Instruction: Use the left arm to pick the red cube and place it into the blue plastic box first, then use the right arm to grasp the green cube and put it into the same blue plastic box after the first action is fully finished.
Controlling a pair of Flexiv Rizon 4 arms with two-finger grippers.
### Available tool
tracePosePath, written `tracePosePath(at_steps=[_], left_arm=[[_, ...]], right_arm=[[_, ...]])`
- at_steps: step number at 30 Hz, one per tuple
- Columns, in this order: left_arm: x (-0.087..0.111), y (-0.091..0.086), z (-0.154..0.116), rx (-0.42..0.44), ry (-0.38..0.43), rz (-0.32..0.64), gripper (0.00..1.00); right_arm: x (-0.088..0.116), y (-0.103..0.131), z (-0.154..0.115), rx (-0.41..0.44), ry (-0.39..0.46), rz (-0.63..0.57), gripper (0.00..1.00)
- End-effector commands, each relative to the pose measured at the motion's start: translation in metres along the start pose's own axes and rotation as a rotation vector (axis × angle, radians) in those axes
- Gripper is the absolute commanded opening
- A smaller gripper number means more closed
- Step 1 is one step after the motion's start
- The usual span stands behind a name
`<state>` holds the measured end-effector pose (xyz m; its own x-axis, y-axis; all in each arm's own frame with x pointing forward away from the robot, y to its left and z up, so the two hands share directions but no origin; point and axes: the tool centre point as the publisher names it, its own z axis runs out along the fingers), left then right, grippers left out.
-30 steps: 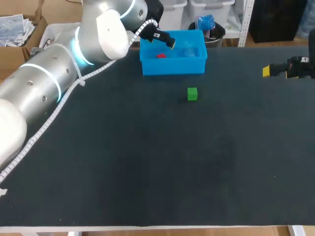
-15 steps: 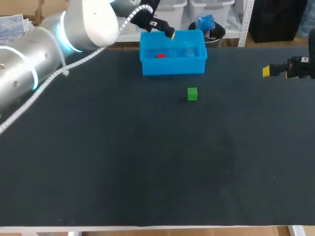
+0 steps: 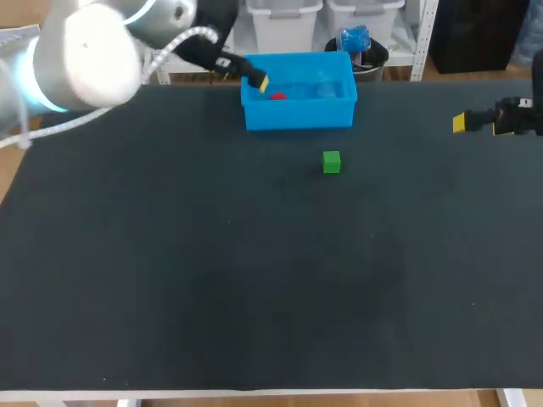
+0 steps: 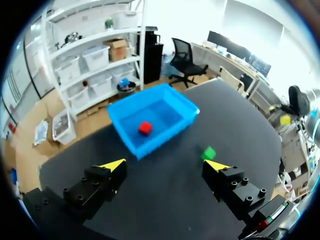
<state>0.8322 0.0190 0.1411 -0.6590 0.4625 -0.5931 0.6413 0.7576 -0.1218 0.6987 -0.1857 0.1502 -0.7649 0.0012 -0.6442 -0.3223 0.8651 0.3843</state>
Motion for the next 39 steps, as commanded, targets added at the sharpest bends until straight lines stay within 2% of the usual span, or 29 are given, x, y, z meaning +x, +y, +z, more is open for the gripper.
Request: tracePosePath(at_steps=[1, 7, 13, 21, 29, 35, 39], left_arm=[[0.146, -0.009, -0.13, 0.007, -0.323, -0.005, 1.0], [0.174, -0.019, -0.148, 0.041, -0.309, 0.004, 1.0], [0.184, -0.018, -0.153, 0.051, -0.28, 0.009, 1.0], [0.18, -0.015, -0.149, 0.057, -0.255, 0.035, 1.0], [0.168, -0.019, -0.14, 0.122, -0.24, 0.049, 1.0], [0.165, -0.021, -0.139, 0.104, -0.221, 0.06, 1.0], [0.165, -0.021, -0.139, 0.104, -0.221, 0.06, 1.0]], right_arm=[[0.0, 0.0, 0.0, 0.001, 0.001, 0.0, 1.0], [0.0, 0.0, 0.0, 0.001, 0.001, 0.0, 1.0], [0.0, 0.0, 0.0, 0.001, 0.001, 0.0, 1.0], [0.0, 0.0, 0.0, 0.001, 0.001, 0.0, 1.0], [0.0, 0.0, 0.0, 0.001, 0.001, 0.0, 1.0], [0.0, 0.0, 0.0, 0.001, 0.001, 0.0, 1.0], [-0.011, 0.009, 0.019, 0.088, 0.099, -0.039, 1.0]])
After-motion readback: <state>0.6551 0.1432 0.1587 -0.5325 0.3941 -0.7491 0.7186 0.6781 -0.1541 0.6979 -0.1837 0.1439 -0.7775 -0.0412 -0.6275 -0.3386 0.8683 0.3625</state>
